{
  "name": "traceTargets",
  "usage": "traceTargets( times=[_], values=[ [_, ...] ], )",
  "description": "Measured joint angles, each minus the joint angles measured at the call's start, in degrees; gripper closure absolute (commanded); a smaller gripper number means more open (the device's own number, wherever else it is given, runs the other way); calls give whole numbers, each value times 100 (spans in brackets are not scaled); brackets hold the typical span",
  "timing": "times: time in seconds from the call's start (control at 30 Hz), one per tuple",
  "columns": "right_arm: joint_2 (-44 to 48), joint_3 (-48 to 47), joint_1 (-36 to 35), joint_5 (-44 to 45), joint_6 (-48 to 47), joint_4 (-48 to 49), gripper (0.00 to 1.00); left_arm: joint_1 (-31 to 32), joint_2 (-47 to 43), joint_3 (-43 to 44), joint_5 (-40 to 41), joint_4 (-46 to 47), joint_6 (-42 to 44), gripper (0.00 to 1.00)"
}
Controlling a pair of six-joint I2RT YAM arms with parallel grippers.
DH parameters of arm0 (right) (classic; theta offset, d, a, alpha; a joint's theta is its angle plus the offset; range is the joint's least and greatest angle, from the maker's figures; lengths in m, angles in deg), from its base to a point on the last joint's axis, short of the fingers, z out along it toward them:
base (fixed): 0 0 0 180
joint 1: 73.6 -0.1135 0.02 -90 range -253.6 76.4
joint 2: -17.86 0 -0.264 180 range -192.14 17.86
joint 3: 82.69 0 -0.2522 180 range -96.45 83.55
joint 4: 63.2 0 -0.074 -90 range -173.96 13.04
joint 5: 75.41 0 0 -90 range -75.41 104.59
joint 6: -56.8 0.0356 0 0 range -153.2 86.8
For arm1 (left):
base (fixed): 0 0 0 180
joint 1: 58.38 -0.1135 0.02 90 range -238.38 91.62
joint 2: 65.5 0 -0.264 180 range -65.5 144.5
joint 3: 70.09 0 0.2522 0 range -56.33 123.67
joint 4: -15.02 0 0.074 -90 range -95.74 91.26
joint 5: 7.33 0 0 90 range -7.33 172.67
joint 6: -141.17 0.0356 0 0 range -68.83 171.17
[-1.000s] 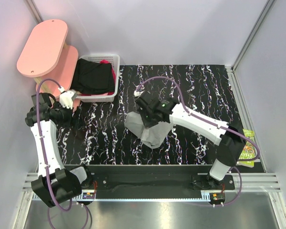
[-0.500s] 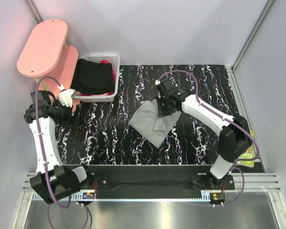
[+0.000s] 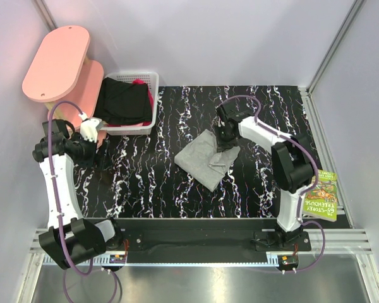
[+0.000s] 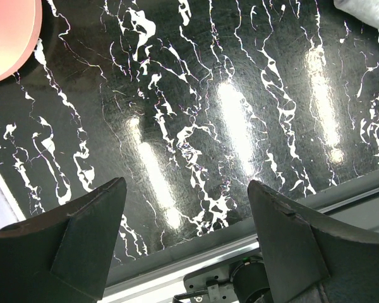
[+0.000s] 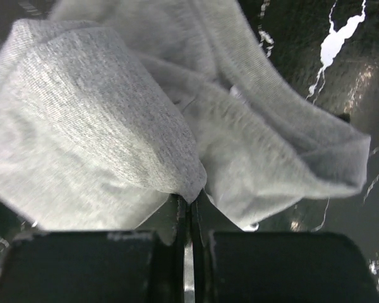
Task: Fold and stack the t-shirts
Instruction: Fold the long partially folded tshirt into a neat square
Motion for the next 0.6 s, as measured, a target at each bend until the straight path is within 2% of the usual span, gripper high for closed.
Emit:
traceTargets(
  times=[0.03,0.07,0.17,0.27,0.3,0.6],
  values=[
    [-125,-31,46,-15,-13,7,82,2,-4,0,0,-2,22,16],
    [-216,-61,83,-15,-13,4,71,2,-9,0,2,-4,37,16],
    [-431,-181,205,105,-7,-26,53,2,-24,-39,4,-9,98,16],
    [-485,-442,297,546,28,-160,4,2,-55,-138,7,-22,151,16],
    [-492,-555,323,708,42,-199,0,2,-63,-166,7,-39,170,16],
    [-437,-1318,365,2100,356,-634,0,17,-109,-245,4,-120,216,16]
  ],
)
